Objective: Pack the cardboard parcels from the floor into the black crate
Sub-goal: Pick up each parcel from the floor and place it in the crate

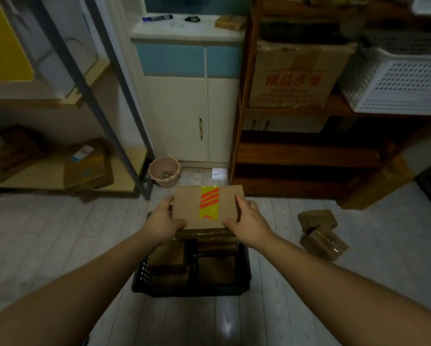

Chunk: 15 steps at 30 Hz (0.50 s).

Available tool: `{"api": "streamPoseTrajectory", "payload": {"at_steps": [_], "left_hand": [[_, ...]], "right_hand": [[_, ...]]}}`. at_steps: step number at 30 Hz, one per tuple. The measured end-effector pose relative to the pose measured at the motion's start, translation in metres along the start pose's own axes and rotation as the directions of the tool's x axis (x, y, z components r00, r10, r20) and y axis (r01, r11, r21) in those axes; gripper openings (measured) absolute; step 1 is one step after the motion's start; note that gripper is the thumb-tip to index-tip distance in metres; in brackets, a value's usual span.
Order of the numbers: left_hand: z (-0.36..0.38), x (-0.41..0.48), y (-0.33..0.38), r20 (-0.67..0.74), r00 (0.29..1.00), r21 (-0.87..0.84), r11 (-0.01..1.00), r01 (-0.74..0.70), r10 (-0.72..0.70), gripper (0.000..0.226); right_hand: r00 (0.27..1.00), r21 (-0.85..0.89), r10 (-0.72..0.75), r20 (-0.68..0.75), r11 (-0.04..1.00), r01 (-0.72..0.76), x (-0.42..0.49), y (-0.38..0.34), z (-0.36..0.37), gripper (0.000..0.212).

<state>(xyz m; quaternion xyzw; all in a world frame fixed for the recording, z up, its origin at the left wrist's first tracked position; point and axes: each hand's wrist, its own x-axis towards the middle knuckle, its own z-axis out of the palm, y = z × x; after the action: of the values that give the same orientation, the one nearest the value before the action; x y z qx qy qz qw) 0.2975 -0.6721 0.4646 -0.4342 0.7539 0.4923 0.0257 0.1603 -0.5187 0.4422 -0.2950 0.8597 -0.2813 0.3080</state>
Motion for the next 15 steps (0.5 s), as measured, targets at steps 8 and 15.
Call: {"api": "streamPoseTrajectory", "payload": {"at_steps": [8,15], "left_hand": [[0.073,0.098,-0.128,0.222,0.973,0.44,0.884,-0.16,0.065,0.092],[0.161,0.194,-0.273,0.161,0.98,0.74,0.644,-0.196,0.114,0.081]], "right_hand": [[0.991,-0.063,0.133,0.02,0.989,-0.131,0.043,0.093,0.109,0.079],[0.979,-0.162,0.188,0.072,0.971,-0.175,0.12,0.218,0.241,0.074]]}}
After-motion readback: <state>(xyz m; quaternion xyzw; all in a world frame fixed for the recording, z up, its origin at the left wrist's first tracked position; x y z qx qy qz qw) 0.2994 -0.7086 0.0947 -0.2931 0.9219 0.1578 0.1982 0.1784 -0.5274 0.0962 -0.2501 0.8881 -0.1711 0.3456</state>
